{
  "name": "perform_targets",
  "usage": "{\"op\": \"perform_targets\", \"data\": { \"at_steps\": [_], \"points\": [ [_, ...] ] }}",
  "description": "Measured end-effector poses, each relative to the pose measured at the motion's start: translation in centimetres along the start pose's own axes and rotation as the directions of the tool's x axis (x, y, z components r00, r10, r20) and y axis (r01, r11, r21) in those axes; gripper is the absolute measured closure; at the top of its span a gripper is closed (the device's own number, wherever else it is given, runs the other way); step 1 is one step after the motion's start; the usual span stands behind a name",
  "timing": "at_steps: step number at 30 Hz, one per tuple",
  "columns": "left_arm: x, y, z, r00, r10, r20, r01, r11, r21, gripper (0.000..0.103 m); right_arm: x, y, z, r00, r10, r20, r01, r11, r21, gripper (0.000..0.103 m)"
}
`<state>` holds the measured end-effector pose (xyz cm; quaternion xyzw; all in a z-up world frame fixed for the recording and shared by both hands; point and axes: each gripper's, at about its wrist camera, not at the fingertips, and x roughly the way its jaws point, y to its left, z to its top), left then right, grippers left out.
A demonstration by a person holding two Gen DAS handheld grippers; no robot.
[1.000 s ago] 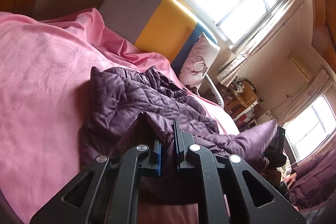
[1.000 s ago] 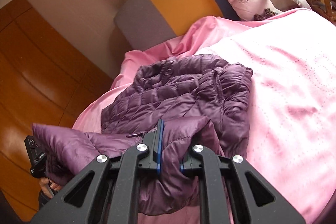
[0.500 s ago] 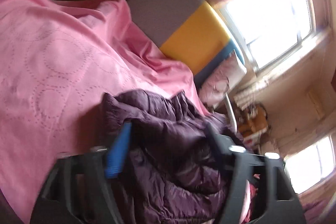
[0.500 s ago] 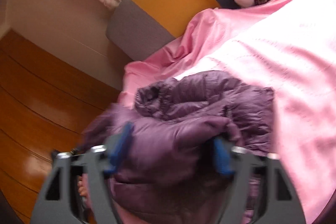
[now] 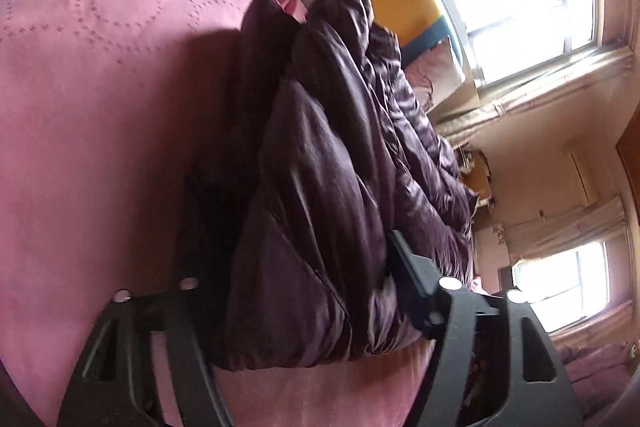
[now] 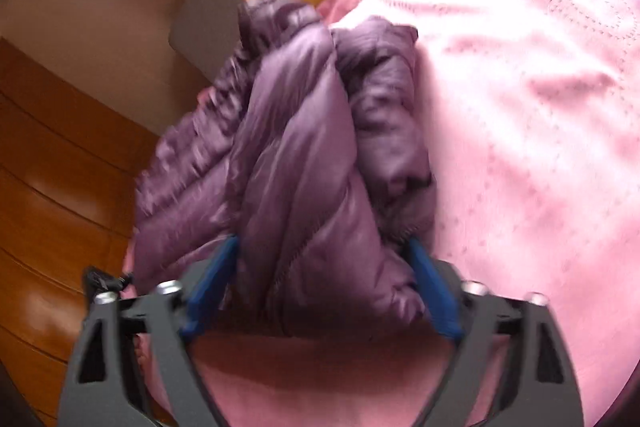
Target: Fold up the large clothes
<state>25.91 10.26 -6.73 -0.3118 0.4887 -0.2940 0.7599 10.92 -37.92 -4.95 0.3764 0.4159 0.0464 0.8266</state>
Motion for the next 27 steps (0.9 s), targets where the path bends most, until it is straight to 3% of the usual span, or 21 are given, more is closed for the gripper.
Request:
{"op": "perform_targets", "data": {
  "at_steps": [1,2,4,10,15,16,17,18,19,20,21,23,27],
  "points": [
    [-0.1,-0.3,-0.3,1.0,-0.011,-0.003,0.011,1.0,0.01,0.058,0.3,0.1,-0.3,1.0,0.004,-0.006,-0.004,1.0,0.0,0.056],
    [-0.2,-0.5,-0.6,1.0,-0.02,-0.007,0.02,1.0,0.017,0.062,0.3,0.3,-0.4,1.0,0.014,-0.005,-0.014,1.0,0.007,0.067],
    [-0.8,-1.4,-1.3,1.0,-0.015,-0.008,0.015,0.998,0.053,0.073,-0.3,0.8,-0.9,1.0,0.015,0.003,-0.015,1.0,-0.012,0.074],
    [-3.5,-2.5,-5.4,0.999,-0.035,-0.034,0.038,0.995,0.095,0.08,-4.5,1.6,-4.1,0.999,0.017,-0.047,-0.022,0.994,-0.11,0.078],
    [-7.4,-3.7,-11.7,0.996,-0.002,-0.089,0.014,0.989,0.144,0.08,-8.5,1.3,-8.5,0.992,0.009,-0.127,-0.031,0.984,-0.173,0.078],
    [-8.2,-3.9,-12.9,0.995,-0.001,-0.099,0.016,0.989,0.147,0.079,-9.4,1.2,-9.2,0.991,0.007,-0.137,-0.032,0.982,-0.186,0.076],
    [-8.9,-4.2,-13.9,0.995,0.008,-0.104,0.008,0.988,0.157,0.078,-10.2,1.3,-9.7,0.99,-0.002,-0.142,-0.027,0.98,-0.198,0.068],
    [-9.9,-4.4,-14.9,0.995,0.034,-0.098,-0.017,0.986,0.167,0.07,-11.1,1.4,-10.0,0.99,-0.019,-0.139,-0.011,0.977,-0.212,0.064],
    [-10.5,-4.6,-15.3,0.994,0.057,-0.094,-0.04,0.984,0.173,0.054,-11.9,1.6,-10.1,0.991,-0.051,-0.12,0.023,0.973,-0.23,0.052],
    [-11.1,-4.9,-15.5,0.993,0.08,-0.085,-0.063,0.981,0.181,0.047,-12.7,2.0,-10.0,0.992,-0.077,-0.097,0.051,0.968,-0.245,0.039],
    [-12.0,-5.3,-15.3,0.992,0.118,-0.048,-0.107,0.975,0.195,0.034,-13.2,2.4,-9.6,0.993,-0.101,-0.066,0.08,0.963,-0.259,0.035],
    [-13.0,-6.1,-14.3,0.987,0.162,0.02,-0.162,0.962,0.22,0.031,-14.1,3.6,-8.5,0.985,-0.169,0.032,0.17,0.938,-0.302,0.026],
    [-12.5,-7.3,-10.7,0.979,0.182,0.096,-0.2,0.95,0.238,0.031,-12.9,6.9,-6.3,0.959,-0.216,0.182,0.27,0.89,-0.368,0.024]
  ]
}}
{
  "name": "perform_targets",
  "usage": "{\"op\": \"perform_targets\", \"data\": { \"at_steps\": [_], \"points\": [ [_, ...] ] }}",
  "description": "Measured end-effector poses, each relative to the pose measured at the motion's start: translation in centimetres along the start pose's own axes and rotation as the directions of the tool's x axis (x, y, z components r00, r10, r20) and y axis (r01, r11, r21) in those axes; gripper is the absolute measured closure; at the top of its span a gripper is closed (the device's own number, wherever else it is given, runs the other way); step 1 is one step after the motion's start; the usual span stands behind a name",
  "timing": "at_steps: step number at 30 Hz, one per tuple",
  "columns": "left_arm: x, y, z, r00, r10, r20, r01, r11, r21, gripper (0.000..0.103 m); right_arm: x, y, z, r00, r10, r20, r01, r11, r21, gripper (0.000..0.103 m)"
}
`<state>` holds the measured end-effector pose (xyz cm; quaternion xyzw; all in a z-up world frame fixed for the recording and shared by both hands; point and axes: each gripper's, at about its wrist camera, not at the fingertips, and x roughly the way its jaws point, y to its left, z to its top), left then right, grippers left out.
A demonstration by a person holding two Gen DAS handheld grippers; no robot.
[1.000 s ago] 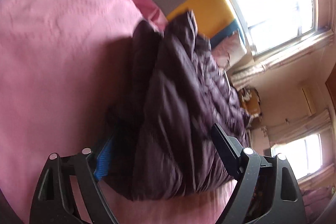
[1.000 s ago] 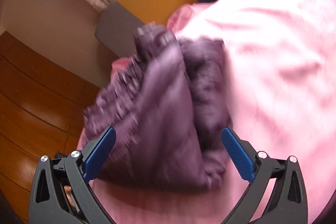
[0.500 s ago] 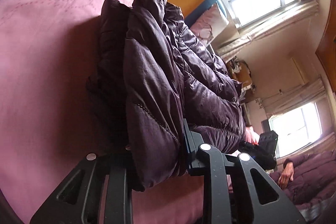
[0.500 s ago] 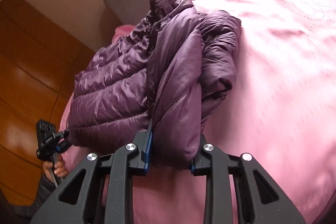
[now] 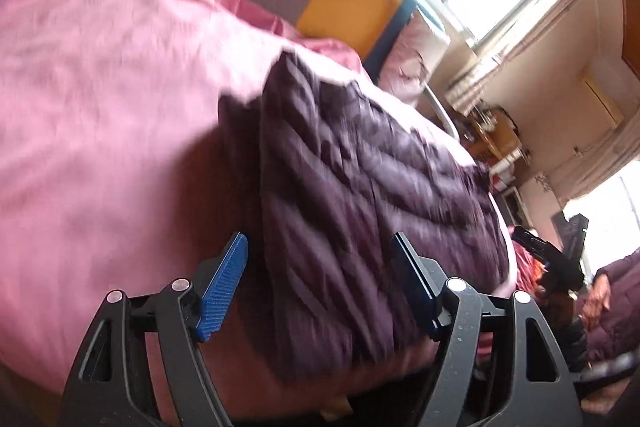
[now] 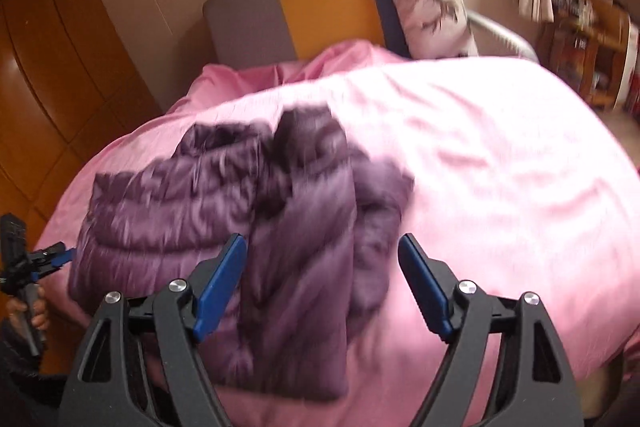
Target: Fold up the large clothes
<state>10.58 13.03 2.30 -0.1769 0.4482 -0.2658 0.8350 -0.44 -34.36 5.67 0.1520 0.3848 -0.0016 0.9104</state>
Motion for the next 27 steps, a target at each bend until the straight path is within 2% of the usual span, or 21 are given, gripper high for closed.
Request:
{"op": "perform_targets", "data": {
  "at_steps": [3,5,6,8,9,10,11,13,16,20,23,27],
  "points": [
    [2.6,0.2,2.8,1.0,0.009,-0.009,-0.01,0.999,-0.038,0.031,4.1,0.5,2.6,1.0,-0.026,0.001,0.026,0.999,-0.037,0.027],
    [4.2,0.0,4.1,1.0,-0.005,-0.013,0.004,0.998,-0.059,0.031,6.6,1.4,3.8,0.999,-0.047,-0.018,0.046,0.997,-0.065,0.035],
    [4.9,0.0,4.9,1.0,-0.021,-0.012,0.021,0.998,-0.063,0.035,7.9,1.9,4.2,0.996,-0.077,-0.036,0.074,0.994,-0.084,0.038],
    [6.2,0.0,5.7,0.998,-0.028,-0.047,0.025,0.998,-0.06,0.054,10.6,2.7,4.6,0.991,-0.108,-0.081,0.099,0.989,-0.11,0.063],
    [6.9,-0.3,5.8,0.998,0.014,-0.059,-0.016,0.999,-0.044,0.078,11.7,2.9,4.6,0.989,-0.107,-0.1,0.095,0.989,-0.117,0.072],
    [7.1,-0.4,5.7,0.998,0.032,-0.06,-0.033,0.999,-0.03,0.093,12.2,2.7,4.6,0.987,-0.124,-0.103,0.109,0.985,-0.134,0.088],
    [6.8,-0.5,5.4,0.998,0.038,-0.049,-0.039,0.999,-0.017,0.094,11.9,2.9,4.5,0.986,-0.134,-0.095,0.119,0.982,-0.145,0.093],
    [5.6,-0.9,5.1,0.999,0.049,-0.009,-0.049,0.999,0.015,0.099,10.5,3.2,4.1,0.991,-0.122,-0.063,0.111,0.982,-0.151,0.097],
    [3.9,-1.7,4.9,0.998,0.039,0.05,-0.041,0.998,0.037,0.1,6.9,3.5,4.1,0.996,-0.092,0.001,0.092,0.985,-0.145,0.098],
    [2.4,-3.0,6.5,0.993,0.018,0.117,-0.025,0.998,0.055,0.1,4.2,4.0,6.3,0.997,-0.039,0.073,0.048,0.992,-0.12,0.098],
    [3.3,-3.1,8.6,0.99,0.04,0.132,-0.047,0.997,0.053,0.1,5.8,4.0,8.4,0.995,-0.056,0.08,0.064,0.993,-0.1,0.098],
    [6.8,-1.8,11.3,0.99,0.105,0.097,-0.108,0.994,0.022,0.1,10.5,3.1,10.7,0.993,-0.111,0.037,0.112,0.993,-0.041,0.099]
  ]
}}
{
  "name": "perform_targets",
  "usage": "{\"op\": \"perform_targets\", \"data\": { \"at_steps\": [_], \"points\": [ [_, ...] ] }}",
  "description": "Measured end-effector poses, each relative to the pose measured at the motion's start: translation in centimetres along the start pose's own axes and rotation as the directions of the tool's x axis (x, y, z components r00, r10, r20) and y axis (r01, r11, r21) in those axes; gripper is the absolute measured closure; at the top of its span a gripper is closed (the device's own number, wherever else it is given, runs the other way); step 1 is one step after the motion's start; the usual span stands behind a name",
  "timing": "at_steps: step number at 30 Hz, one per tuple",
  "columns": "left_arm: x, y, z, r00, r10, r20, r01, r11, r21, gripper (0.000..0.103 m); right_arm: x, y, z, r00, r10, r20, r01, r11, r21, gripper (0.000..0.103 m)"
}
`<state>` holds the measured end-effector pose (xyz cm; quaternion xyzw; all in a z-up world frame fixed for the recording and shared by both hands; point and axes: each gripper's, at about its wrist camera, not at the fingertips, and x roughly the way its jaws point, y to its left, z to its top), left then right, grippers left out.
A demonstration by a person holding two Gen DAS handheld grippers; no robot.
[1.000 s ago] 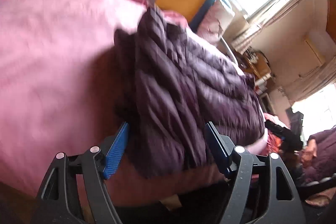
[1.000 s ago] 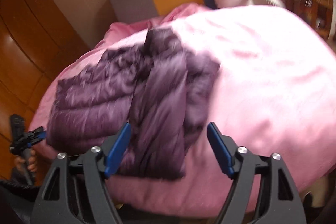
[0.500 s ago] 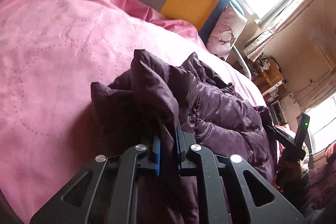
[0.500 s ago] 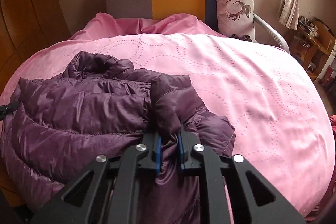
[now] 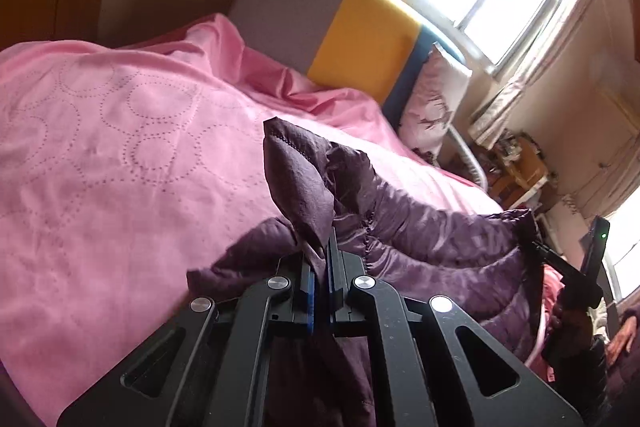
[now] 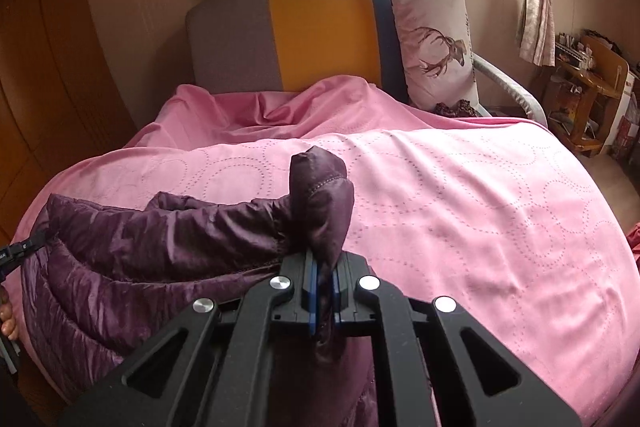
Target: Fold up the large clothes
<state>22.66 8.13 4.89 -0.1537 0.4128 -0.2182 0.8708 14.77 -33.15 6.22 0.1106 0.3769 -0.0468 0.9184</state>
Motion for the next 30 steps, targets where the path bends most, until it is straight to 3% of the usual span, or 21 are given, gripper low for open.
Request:
{"op": "perform_targets", "data": {
  "at_steps": [7,11,15,17,19,21,22,24,26,28,30],
  "points": [
    [8.3,2.8,0.0,0.982,0.116,-0.152,-0.122,0.992,-0.028,0.1,9.6,-1.2,-1.1,0.981,-0.096,-0.171,0.102,0.995,0.024,0.097],
    [10.6,3.8,-1.1,0.974,0.128,-0.188,-0.139,0.989,-0.042,0.1,12.1,-1.5,-2.3,0.975,-0.097,-0.199,0.104,0.994,0.026,0.092],
    [10.0,3.4,-1.2,0.968,0.166,-0.188,-0.176,0.984,-0.033,0.097,12.0,-1.7,-2.2,0.973,-0.097,-0.211,0.105,0.994,0.025,0.086],
    [8.6,2.8,-0.8,0.961,0.22,-0.168,-0.226,0.974,-0.017,0.085,10.1,-1.6,-1.6,0.974,-0.132,-0.182,0.139,0.99,0.025,0.06],
    [6.2,1.7,-0.3,0.96,0.263,-0.095,-0.264,0.964,0.0,0.059,6.0,-0.5,-0.9,0.991,-0.116,-0.071,0.117,0.993,0.013,0.058],
    [3.9,0.1,-0.3,0.963,0.27,0.002,-0.27,0.963,0.01,0.052,2.6,1.8,-0.8,1.0,-0.01,0.006,0.01,1.0,0.004,0.047],
    [3.3,-0.7,-0.3,0.963,0.27,0.027,-0.27,0.963,0.015,0.052,1.9,3.7,-1.1,0.997,0.074,0.004,-0.074,0.997,-0.021,0.04],
    [2.7,-2.3,-0.7,0.968,0.245,0.051,-0.246,0.969,0.018,0.052,2.8,7.4,-2.3,0.99,0.129,-0.05,-0.135,0.984,-0.119,0.039],
    [2.1,-3.8,-1.3,0.975,0.216,0.057,-0.218,0.976,0.029,0.049,4.6,9.6,-4.0,0.991,0.058,-0.123,-0.081,0.978,-0.191,0.048],
    [1.4,-5.3,-2.4,0.982,0.18,0.058,-0.183,0.981,0.063,0.035,3.9,8.9,-4.6,0.988,0.097,-0.119,-0.111,0.986,-0.125,0.05],
    [0.8,-6.8,-3.8,0.985,0.159,0.072,-0.167,0.979,0.113,0.033,2.6,7.3,-4.8,0.991,0.104,-0.079,-0.108,0.993,-0.047,0.045]
  ]
}}
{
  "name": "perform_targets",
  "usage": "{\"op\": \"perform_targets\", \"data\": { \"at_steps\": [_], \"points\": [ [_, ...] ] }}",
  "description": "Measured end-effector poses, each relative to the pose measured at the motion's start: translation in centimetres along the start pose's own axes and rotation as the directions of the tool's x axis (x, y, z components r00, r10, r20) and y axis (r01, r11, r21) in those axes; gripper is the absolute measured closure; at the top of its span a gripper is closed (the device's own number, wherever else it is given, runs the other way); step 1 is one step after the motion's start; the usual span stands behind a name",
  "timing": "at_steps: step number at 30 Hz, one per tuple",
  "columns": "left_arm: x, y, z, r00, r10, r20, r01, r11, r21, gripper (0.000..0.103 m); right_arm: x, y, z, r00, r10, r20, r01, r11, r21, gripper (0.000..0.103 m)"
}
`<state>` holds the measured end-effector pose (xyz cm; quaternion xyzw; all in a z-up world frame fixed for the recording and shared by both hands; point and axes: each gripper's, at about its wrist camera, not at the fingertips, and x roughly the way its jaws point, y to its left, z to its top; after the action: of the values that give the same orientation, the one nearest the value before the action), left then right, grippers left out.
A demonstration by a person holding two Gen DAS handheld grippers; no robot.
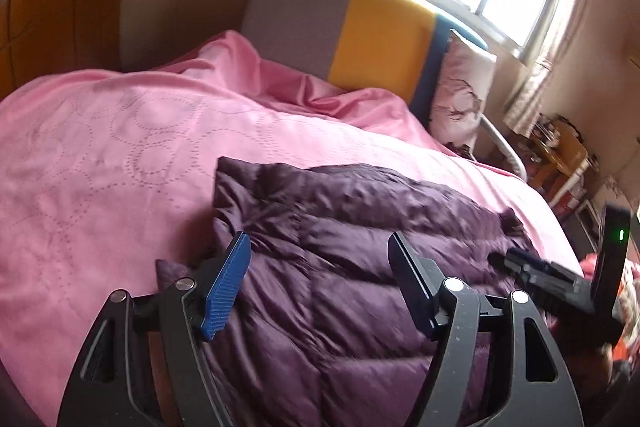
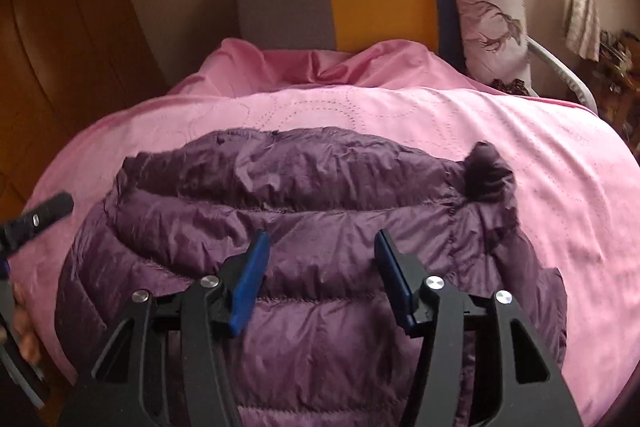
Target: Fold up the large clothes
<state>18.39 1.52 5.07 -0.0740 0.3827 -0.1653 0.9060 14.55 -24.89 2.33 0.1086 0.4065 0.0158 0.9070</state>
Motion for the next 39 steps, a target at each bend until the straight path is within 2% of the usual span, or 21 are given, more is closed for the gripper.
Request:
{"op": "perform_targets", "data": {
  "at_steps": [2,6,13,19,27,30,32,39],
  "points": [
    [0.5,-1.3,-1.0,1.0,-0.012,-0.022,0.013,0.999,0.035,0.033,-1.3,-1.5,-0.6,0.998,-0.062,0.031,0.062,0.998,0.021,0.044],
    [2.2,-2.8,-3.0,0.997,-0.016,-0.072,0.019,0.999,0.041,0.033,-2.4,-4.3,-2.2,0.992,-0.121,0.033,0.119,0.991,0.064,0.044],
    [3.0,-3.3,-4.4,0.996,0.03,-0.084,-0.026,0.998,0.052,0.033,-2.8,-8.0,-4.7,0.994,-0.103,0.021,0.1,0.989,0.111,0.047],
    [3.5,-3.3,-5.7,0.993,0.055,-0.102,-0.046,0.995,0.085,0.033,-0.7,-9.3,-6.3,0.996,-0.084,0.001,0.084,0.987,0.139,0.047],
    [0.8,-4.3,-4.7,0.996,0.067,-0.058,-0.06,0.992,0.111,0.033,-2.3,-8.0,-5.3,0.994,-0.112,-0.021,0.113,0.988,0.102,0.043],
    [0.3,-4.5,-4.2,0.997,0.063,-0.039,-0.058,0.99,0.126,0.024,-3.3,-6.8,-3.9,0.993,-0.118,0.001,0.117,0.99,0.079,0.036],
    [0.2,-4.8,-3.8,0.998,0.057,-0.036,-0.051,0.989,0.138,0.022,-3.7,-6.1,-3.0,0.994,-0.111,0.021,0.109,0.992,0.062,0.032],
    [0.7,-4.8,-2.9,0.998,0.06,-0.028,-0.054,0.984,0.169,0.022,-1.8,-3.5,0.7,0.991,-0.129,0.021,0.129,0.992,0.004,0.03]
  ]
}}
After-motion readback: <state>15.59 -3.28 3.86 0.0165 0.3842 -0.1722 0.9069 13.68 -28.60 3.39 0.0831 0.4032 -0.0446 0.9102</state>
